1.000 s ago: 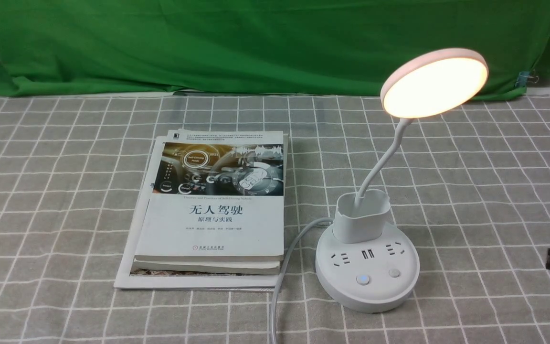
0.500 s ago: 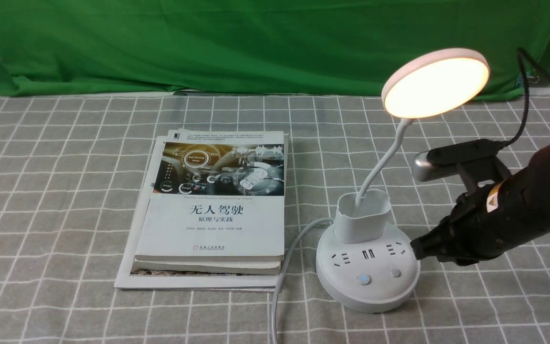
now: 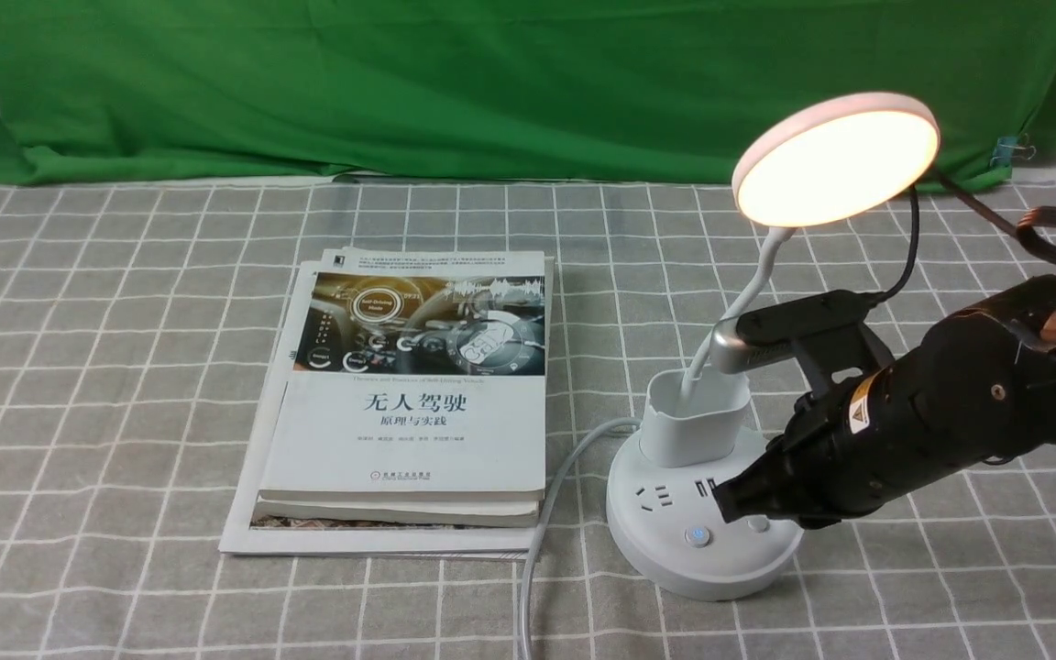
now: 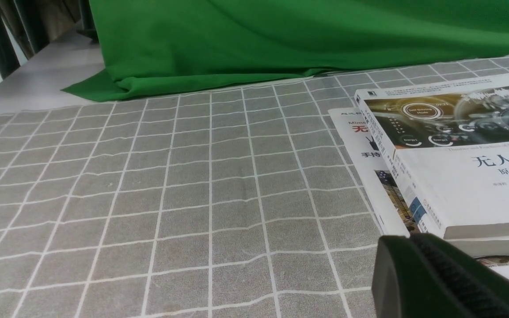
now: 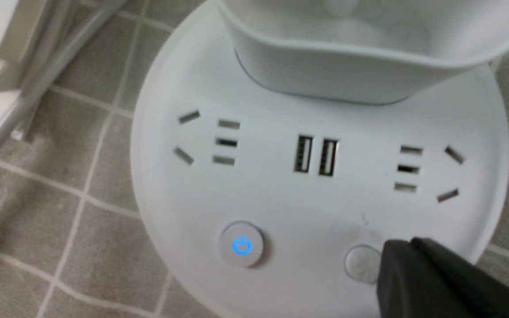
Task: Turn off the desk lamp on the grey coffee tablecloth by hand.
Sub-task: 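Press the power button on the lamp base to turn the lamp off with the right gripper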
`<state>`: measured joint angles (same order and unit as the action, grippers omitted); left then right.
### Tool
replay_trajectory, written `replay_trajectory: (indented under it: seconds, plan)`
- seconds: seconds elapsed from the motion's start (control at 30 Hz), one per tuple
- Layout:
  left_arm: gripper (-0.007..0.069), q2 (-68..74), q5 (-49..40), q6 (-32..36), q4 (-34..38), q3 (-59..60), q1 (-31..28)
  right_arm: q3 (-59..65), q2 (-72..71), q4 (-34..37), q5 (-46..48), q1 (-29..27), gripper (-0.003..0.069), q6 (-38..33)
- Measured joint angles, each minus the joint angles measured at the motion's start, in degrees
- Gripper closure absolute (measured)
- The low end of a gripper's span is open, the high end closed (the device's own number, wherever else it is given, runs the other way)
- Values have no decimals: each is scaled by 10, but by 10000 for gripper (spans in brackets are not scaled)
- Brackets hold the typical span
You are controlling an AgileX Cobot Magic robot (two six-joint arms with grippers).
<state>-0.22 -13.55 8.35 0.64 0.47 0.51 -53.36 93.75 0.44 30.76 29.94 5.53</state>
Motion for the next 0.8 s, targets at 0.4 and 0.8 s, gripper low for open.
replay_trajectory:
  seconds: [0.4,0.8]
  plan:
    - [624,0,0,0,0,0,0,-5,33,16,-15,0,634,0]
    - [624,0,0,0,0,0,0,-31,6,23,14,0,634,-2]
